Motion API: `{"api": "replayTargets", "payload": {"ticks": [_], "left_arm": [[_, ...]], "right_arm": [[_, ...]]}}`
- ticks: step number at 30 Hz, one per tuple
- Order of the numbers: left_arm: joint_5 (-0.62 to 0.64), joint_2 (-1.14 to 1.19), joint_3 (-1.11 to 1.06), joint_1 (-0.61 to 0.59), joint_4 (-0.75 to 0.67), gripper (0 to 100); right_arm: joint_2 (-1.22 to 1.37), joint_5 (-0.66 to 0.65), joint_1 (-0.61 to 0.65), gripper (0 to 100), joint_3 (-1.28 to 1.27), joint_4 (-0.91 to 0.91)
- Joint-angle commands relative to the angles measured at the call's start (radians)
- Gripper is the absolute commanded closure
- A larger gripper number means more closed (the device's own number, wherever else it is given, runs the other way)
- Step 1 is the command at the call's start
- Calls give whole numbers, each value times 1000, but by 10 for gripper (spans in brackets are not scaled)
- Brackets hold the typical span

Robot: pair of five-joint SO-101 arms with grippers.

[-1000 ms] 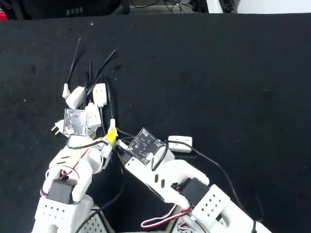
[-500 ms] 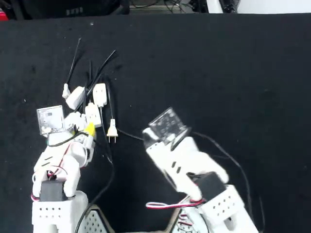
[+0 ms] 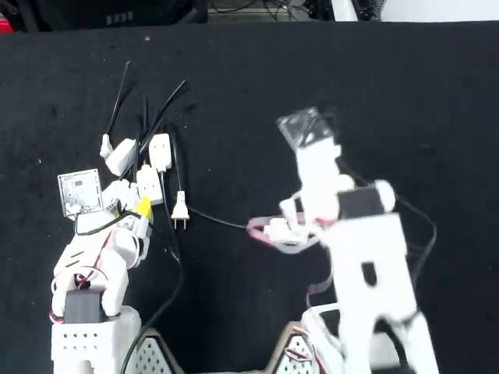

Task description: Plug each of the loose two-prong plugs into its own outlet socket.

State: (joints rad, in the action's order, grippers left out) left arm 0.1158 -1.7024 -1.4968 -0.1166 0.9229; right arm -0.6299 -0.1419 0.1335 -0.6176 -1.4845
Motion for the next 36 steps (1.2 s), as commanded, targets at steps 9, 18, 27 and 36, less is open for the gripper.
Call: {"api": "replayTargets", "payload": {"ticks": [9,18,27,36], "left_arm": [[-9,-6,25,-12,-5,812],[-9,-6,25,-12,-5,812],[-11,-6,25,-12,-5,812],[-11,-6,25,-12,-5,812]], "right_arm": [[374,112,-49,988,231,-106],[438,124,-68,988,196,26],[524,126,-127,988,196,48],[541,129,-132,988,188,74]]}}
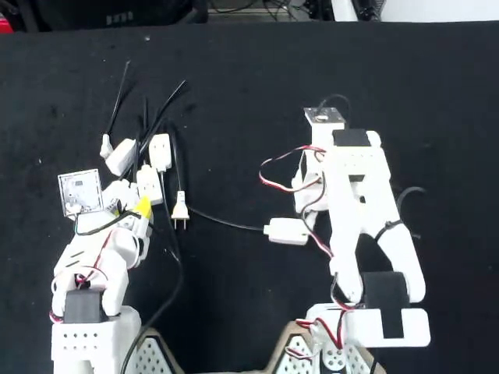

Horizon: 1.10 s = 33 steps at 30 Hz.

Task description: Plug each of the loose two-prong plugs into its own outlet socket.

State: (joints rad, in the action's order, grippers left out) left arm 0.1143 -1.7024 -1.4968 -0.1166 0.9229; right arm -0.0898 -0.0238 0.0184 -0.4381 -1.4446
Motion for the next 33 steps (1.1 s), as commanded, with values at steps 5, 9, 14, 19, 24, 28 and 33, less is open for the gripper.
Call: {"api": "replayTargets", "payload": {"ticks": [5,9,14,19,24,28,33], "left_arm": [[-9,-6,25,-12,-5,812],[-9,-6,25,-12,-5,812],[-9,-6,25,-12,-5,812],[-9,-6,25,-12,-5,812],[-9,-6,25,-12,-5,812],[-9,-6,25,-13,-5,812],[-9,-6,25,-13,-5,812]], "right_arm": [[1,12,-17,988,-21,63],[1,12,-15,988,-41,60],[1,12,-15,988,-53,68],[1,14,-14,988,-51,63],[21,14,21,988,-48,68],[64,41,77,988,-51,71],[70,64,83,988,-81,135]]}}
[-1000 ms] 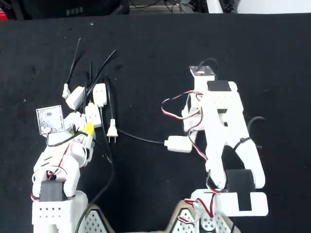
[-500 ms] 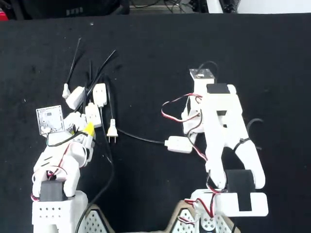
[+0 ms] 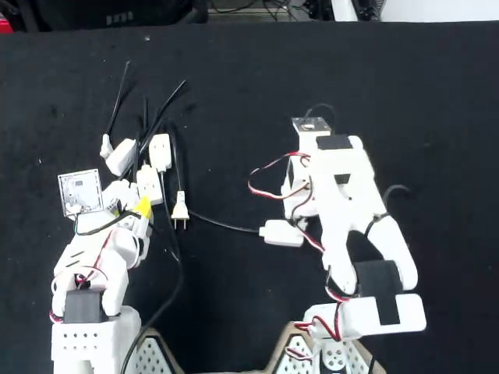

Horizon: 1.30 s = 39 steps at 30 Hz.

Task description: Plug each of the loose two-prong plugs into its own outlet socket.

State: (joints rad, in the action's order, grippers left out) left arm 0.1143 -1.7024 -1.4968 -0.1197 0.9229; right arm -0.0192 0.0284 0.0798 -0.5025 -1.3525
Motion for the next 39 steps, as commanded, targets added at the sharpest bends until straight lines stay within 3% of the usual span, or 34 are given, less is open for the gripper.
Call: {"api": "replayTargets", "payload": {"ticks": [1,8,14,19,25,32,39], "left_arm": [[-9,-6,25,-10,-5,812],[-9,-6,25,-10,-5,812],[-9,-6,25,-10,-5,812],[-9,-6,24,-10,-5,812],[-9,-6,24,-10,-5,812],[-9,-6,24,-10,-5,812],[-9,-6,24,-10,-5,812]], "right_arm": [[-1,12,21,988,-28,55],[-77,8,25,976,-47,71],[-277,8,115,761,-16,-25],[-512,-8,213,766,176,-196],[-684,-316,281,826,268,-413],[-759,-660,279,828,-97,-407],[-829,-852,235,828,-203,-405]]}}
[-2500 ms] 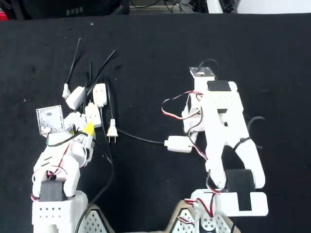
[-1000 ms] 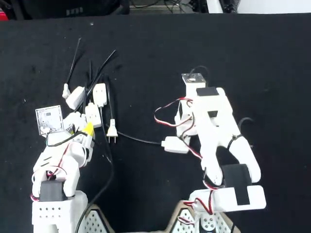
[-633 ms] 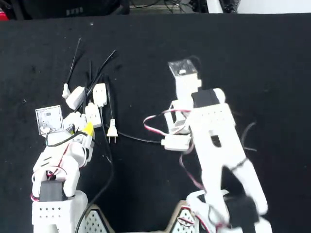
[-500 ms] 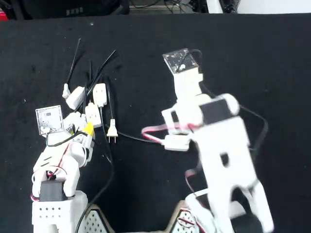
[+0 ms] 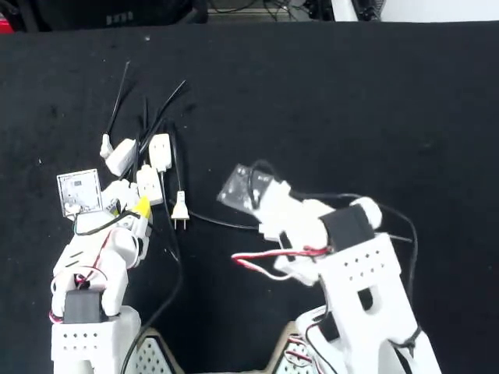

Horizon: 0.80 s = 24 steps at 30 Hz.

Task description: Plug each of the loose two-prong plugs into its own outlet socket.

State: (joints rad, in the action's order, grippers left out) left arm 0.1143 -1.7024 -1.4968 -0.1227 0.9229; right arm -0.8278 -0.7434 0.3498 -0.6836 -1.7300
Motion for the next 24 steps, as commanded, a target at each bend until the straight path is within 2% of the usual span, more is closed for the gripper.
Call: {"api": "replayTargets", "payload": {"ticks": [1,6,11,17,24], "left_arm": [[-9,-6,24,-7,-5,812],[-9,-6,24,-7,-5,812],[-9,-6,24,-7,-5,812],[-9,-6,24,-7,-5,812],[-9,-6,24,-7,-5,812]], "right_arm": [[-12,-109,-55,828,-48,-18],[70,-201,-239,828,-220,146],[124,-238,-387,822,-234,305],[179,-236,-374,716,-229,414],[188,-238,-301,713,-229,453]]}}
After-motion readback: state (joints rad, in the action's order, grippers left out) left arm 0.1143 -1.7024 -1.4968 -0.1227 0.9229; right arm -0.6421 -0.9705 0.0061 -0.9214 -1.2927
